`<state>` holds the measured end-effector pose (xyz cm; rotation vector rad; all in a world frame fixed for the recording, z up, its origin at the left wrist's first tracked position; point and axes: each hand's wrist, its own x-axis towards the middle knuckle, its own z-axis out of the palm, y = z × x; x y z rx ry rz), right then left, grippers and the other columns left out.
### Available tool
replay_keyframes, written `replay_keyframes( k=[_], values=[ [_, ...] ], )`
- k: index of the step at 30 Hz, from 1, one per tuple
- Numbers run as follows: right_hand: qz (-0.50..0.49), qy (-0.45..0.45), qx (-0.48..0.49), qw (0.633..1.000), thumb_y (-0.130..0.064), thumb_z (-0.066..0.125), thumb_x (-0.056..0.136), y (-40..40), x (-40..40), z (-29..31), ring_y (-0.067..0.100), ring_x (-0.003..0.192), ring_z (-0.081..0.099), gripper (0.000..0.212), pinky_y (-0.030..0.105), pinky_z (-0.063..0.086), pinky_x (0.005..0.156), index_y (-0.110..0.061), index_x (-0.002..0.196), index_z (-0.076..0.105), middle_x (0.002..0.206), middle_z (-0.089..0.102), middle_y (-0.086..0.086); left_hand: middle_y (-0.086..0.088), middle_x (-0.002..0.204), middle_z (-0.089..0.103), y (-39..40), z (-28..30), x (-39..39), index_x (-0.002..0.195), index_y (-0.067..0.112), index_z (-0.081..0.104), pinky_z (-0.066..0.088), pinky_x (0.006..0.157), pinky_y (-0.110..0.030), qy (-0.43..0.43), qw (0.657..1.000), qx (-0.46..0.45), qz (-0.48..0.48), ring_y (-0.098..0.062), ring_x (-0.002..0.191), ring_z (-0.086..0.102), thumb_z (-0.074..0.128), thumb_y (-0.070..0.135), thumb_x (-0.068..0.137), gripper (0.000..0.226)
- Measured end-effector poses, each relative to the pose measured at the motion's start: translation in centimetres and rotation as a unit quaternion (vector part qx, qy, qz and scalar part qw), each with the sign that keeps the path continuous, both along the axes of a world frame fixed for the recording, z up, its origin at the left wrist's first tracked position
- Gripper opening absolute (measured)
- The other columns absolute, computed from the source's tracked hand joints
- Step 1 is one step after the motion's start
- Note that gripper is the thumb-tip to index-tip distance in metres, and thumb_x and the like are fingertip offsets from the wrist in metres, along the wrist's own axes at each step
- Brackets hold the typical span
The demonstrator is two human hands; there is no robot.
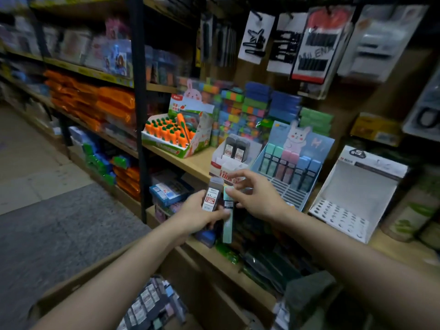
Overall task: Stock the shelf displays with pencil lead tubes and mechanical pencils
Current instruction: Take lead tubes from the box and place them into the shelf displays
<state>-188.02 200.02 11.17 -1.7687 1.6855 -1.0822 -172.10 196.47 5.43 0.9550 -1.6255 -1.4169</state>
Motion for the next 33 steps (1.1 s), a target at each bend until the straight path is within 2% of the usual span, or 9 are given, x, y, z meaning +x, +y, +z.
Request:
replay_keyframes(
  k=[3,5,9,12,16,19,24,28,33],
  values=[
    [-0.026,0.119,-0.033,0.992,-0.022,0.071,0.086,-0.2,-0.7,0.5,0.01,0.079,0.066,0.012,0.027,0.055,0.074,-0.027,0.095,0.065,0.087,0.068,-0.006,-0.001,0.072,0.063,-0.8,-0.1,-1.1,0.099,0.006,0.059,0.043,0.045,-0.023,0.013,1.0,-0.004,-0.027,-0.012,0.05,0.051,0.077,0.007,0.08,0.026],
    [-0.04,0.127,-0.045,0.99,-0.02,0.074,0.084,-0.2,-1.5,1.0,0.005,0.075,0.066,0.013,0.018,0.054,0.071,-0.024,0.094,0.066,0.086,0.069,-0.007,-0.001,0.075,0.065,-1.6,-0.2,-1.6,0.102,0.008,0.059,0.045,0.048,-0.025,0.025,0.999,0.001,-0.041,-0.011,0.054,0.054,0.077,0.011,0.081,0.028],
    [-0.064,0.117,-0.043,0.99,-0.016,0.075,0.084,-0.3,-4.5,3.8,0.008,0.069,0.071,0.018,0.023,0.059,0.066,-0.018,0.099,0.065,0.089,0.071,-0.001,0.0,0.073,0.061,-3.1,0.2,-2.4,0.113,0.017,0.053,0.048,0.052,-0.026,0.061,0.995,0.052,-0.054,-0.009,0.057,0.057,0.07,0.022,0.089,0.03],
    [-0.117,0.142,-0.062,0.981,-0.017,0.077,0.082,-1.3,-7.6,6.5,0.007,0.068,0.069,0.02,0.015,0.056,0.06,-0.017,0.099,0.065,0.088,0.071,0.001,-0.002,0.088,0.061,-4.1,0.4,-3.3,0.116,0.018,0.047,0.051,0.055,-0.025,0.111,0.987,0.106,-0.052,-0.008,0.059,0.06,0.059,0.023,0.095,0.024],
    [-0.168,0.214,-0.122,0.954,-0.018,0.08,0.08,-3.5,-10.1,8.3,0.014,0.079,0.07,0.023,0.032,0.058,0.078,-0.013,0.099,0.068,0.092,0.072,0.002,-0.007,0.096,0.061,-5.2,0.3,-4.4,0.115,0.019,0.046,0.054,0.057,-0.028,0.155,0.979,0.13,-0.033,-0.011,0.064,0.063,0.046,0.013,0.098,0.018],
    [-0.165,0.27,-0.127,0.94,-0.018,0.078,0.082,-5.6,-10.3,7.4,0.017,0.082,0.068,0.021,0.033,0.056,0.078,-0.009,0.099,0.067,0.093,0.07,0.005,-0.008,0.104,0.063,-5.9,-0.7,-4.7,0.115,0.023,0.051,0.056,0.066,-0.029,0.142,0.982,0.115,-0.035,-0.016,0.081,0.066,0.051,0.008,0.095,0.025],
    [-0.18,0.259,-0.163,0.935,-0.013,0.073,0.086,-8.3,-10.2,5.7,0.022,0.087,0.065,0.019,0.035,0.054,0.081,-0.006,0.103,0.065,0.1,0.067,0.009,0.004,0.095,0.074,-6.7,-2.3,-4.8,0.114,0.022,0.059,0.058,0.073,-0.034,0.148,0.984,0.09,-0.032,-0.01,0.085,0.07,0.054,0.009,0.097,0.022],
    [-0.177,0.238,-0.161,0.941,-0.011,0.07,0.088,-9.3,-10.7,4.7,0.019,0.087,0.063,0.014,0.033,0.053,0.078,-0.015,0.099,0.062,0.098,0.063,0.002,0.004,0.098,0.074,-6.9,-2.8,-5.1,0.112,0.025,0.059,0.058,0.08,-0.039,0.156,0.984,0.083,-0.032,-0.012,0.089,0.071,0.052,0.009,0.098,0.022],
    [-0.194,0.228,-0.163,0.94,-0.014,0.069,0.089,-10.2,-10.7,4.3,0.017,0.085,0.063,0.016,0.031,0.05,0.078,-0.012,0.105,0.064,0.105,0.065,0.004,0.004,0.099,0.074,-6.8,-3.1,-5.3,0.114,0.024,0.058,0.057,0.077,-0.034,0.151,0.984,0.082,-0.039,-0.012,0.09,0.071,0.052,0.009,0.098,0.023]
  ],
)
